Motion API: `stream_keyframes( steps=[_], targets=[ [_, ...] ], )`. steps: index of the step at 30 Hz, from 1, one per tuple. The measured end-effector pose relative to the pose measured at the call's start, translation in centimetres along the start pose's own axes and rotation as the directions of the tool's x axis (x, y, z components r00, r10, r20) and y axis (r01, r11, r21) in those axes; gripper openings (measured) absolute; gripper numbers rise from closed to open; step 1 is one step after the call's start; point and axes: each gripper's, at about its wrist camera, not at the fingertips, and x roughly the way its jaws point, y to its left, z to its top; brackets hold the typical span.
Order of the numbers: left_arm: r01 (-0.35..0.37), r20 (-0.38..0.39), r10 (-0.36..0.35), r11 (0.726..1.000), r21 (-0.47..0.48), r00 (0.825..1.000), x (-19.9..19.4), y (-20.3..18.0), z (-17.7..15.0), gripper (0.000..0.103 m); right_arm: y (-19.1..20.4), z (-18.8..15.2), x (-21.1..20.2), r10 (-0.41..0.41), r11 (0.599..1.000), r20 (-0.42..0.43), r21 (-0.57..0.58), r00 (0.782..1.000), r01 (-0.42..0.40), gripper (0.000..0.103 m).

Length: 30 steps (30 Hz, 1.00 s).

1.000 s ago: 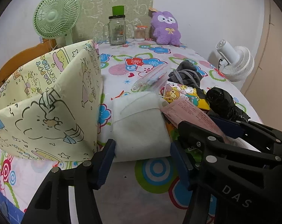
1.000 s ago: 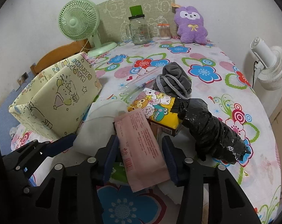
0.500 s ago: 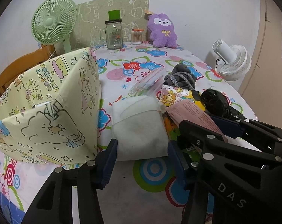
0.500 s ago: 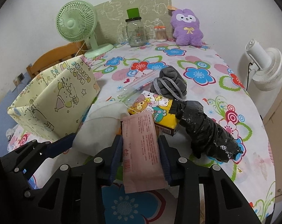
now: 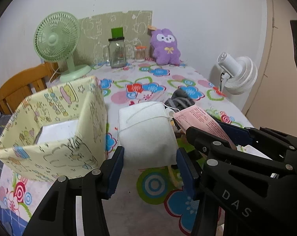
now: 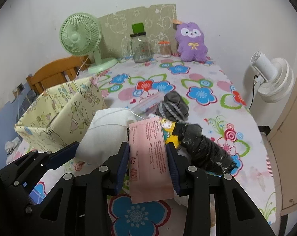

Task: Organize soft objects
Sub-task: 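Carry the white pad in the left tool while the right tool carries the pink packet into the box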

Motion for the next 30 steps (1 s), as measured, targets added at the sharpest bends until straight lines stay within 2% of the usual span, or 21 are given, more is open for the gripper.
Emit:
stream_keyframes(
  steps=[18,30],
  targets=[
    [0.016,0.063,-0.017,1.000,0.020,0.998,-3.5,-0.3,3.3,0.056,0.5,3.0,-4.6,-0.043,0.999,0.076,-0.004,0.996,0.043,0.042],
    [0.010,0.077,-0.011,1.000,0.012,0.997,-4.5,1.3,4.9,0.056,2.2,5.1,-5.2,-0.042,0.999,0.097,-0.013,0.994,0.044,0.042]
  ],
)
